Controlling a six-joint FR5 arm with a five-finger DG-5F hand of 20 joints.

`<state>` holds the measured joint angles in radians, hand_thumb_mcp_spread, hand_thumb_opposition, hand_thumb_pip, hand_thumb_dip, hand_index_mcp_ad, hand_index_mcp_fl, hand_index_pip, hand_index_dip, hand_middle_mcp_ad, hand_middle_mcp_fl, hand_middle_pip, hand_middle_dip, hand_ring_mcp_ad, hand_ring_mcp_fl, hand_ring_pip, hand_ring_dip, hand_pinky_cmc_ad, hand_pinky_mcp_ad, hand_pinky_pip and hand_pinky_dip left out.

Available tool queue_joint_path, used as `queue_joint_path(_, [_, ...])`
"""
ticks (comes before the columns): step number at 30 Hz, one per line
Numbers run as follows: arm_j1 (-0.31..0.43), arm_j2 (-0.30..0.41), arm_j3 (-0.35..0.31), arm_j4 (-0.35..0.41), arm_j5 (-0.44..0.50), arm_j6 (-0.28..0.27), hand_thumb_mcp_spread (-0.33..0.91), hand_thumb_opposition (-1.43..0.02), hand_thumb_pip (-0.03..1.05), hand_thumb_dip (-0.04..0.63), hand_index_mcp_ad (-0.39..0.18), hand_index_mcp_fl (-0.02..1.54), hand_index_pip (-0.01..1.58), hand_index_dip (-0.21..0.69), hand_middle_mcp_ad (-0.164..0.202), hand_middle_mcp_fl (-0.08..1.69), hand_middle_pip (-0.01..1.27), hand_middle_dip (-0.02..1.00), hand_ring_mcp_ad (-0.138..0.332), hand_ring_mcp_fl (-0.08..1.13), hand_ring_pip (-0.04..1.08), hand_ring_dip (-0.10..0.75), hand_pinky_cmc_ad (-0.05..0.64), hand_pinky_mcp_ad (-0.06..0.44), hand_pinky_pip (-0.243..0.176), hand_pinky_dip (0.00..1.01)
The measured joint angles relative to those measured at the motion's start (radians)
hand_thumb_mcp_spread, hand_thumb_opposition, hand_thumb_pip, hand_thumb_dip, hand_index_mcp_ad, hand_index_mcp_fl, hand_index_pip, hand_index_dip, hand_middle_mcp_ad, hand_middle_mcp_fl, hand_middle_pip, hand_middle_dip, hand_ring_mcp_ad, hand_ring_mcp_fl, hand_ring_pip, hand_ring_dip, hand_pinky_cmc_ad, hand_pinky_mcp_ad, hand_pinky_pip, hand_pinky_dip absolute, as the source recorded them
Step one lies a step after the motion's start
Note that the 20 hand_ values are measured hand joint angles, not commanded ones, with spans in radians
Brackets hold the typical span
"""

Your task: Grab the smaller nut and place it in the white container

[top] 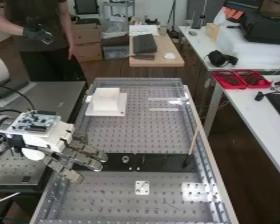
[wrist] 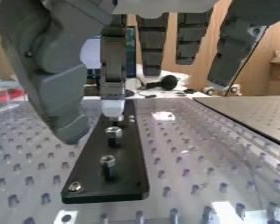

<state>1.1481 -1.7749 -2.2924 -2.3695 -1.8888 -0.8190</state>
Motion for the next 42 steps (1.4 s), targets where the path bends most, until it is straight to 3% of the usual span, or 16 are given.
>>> queue_joint_path(7, [-0.003,-0.012,0.010,-0.013,-0.006,-0.050,0.38,-0.82,0.65,0.223,-0.113,0.02,1.55,0.077,0.086,0.14,0.13,0.21,0.148,0.00,0.14,0.073,0.412,0.326,-0.105,0.54])
queue_joint_path(12, [-0.007,-0.027,0.019,-0.014,-0.013,-0.057,0.38,-0.82,0.65,0.223,-0.113,0.02,1.56,0.077,0.084,0.14,0.13,0.21,0.148,0.00,0.14,0.073,0.412,0.326,-0.105,0.54])
queue_joint_path(31, [-0.010,-0.087,0.024,0.044,-0.012,-0.016,0.38,-0.82,0.65,0.223,-0.113,0.04,1.56,0.077,0.086,0.16,0.13,0.21,0.148,0.00,0.14,0.073,0.412,0.328,-0.105,0.53])
queue_joint_path(42, [-0.016,-0.100,0.044,0.014,-0.012,0.019,0.45,-0.82,0.65,0.223,-0.122,0.02,1.57,0.197,0.080,0.16,0.13,0.22,0.131,0.00,0.10,0.089,0.398,0.311,-0.075,0.42])
